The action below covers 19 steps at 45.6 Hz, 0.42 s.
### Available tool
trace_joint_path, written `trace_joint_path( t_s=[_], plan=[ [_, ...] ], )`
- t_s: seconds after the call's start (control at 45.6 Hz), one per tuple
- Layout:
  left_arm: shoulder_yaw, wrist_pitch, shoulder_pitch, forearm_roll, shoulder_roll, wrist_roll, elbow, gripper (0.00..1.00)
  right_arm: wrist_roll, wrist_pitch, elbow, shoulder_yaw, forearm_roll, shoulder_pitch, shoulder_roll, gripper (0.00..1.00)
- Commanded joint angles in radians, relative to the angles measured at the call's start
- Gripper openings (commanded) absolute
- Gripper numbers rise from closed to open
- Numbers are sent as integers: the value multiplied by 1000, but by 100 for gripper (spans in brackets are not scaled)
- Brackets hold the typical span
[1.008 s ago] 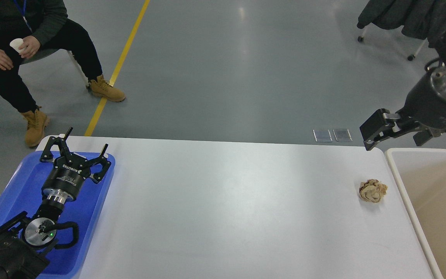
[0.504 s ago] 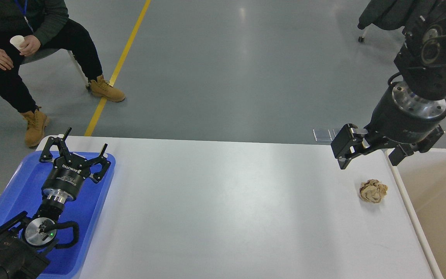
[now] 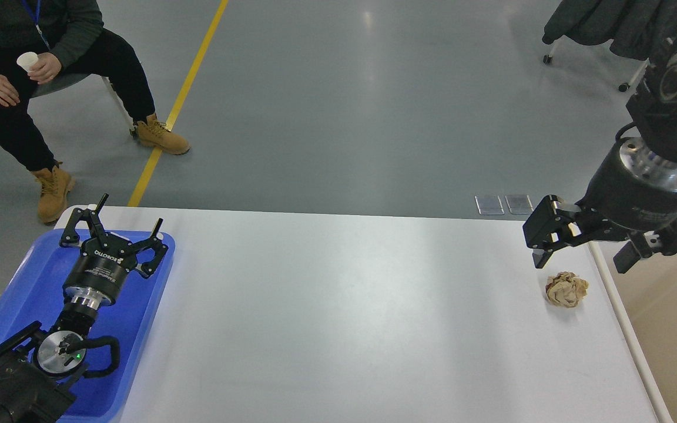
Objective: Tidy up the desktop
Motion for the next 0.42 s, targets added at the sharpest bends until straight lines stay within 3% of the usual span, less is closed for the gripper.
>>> trace_joint_path(
  t_s=[0.0,0.394],
  plan=[
    [0,1,0,0,0,0,0,99,1,7,2,-3,8,9,2,100],
    [-2,1,0,-1,0,0,0,99,1,7,5,68,8,45,13,100]
  ],
)
